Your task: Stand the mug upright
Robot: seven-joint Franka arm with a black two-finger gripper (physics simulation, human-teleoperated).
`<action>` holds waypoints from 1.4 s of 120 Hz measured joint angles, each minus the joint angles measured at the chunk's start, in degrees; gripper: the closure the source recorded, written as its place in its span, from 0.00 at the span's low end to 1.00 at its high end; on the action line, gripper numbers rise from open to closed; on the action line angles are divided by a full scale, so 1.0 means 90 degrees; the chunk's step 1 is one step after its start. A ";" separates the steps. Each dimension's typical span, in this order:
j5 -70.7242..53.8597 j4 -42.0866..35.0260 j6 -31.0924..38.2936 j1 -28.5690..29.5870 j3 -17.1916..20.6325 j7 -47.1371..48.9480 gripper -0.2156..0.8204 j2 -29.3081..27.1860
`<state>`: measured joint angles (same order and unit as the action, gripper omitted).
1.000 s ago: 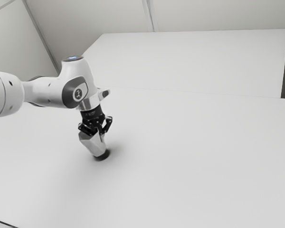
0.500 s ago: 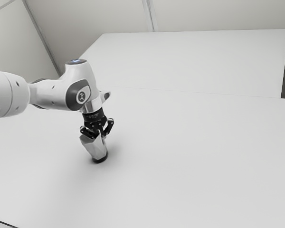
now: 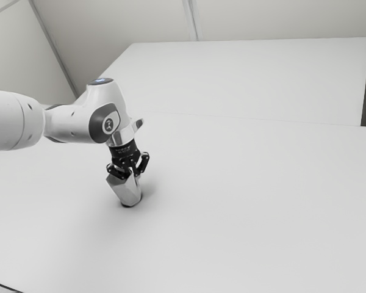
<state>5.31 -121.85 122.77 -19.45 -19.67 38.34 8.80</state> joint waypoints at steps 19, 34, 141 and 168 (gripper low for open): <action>0.0061 0.0074 -0.0008 0.0000 -0.0001 -0.0090 0.58 -0.0004; 0.0076 0.0121 -0.0039 0.0000 -0.0002 -0.0146 0.42 -0.0018; -0.0223 0.1604 -0.1407 0.0774 0.0517 -0.1571 0.21 -0.0846; -0.0606 0.2535 -0.2238 0.1255 0.0630 -0.2487 0.21 -0.1058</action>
<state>-0.14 -99.04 102.63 -8.16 -14.00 15.96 -0.72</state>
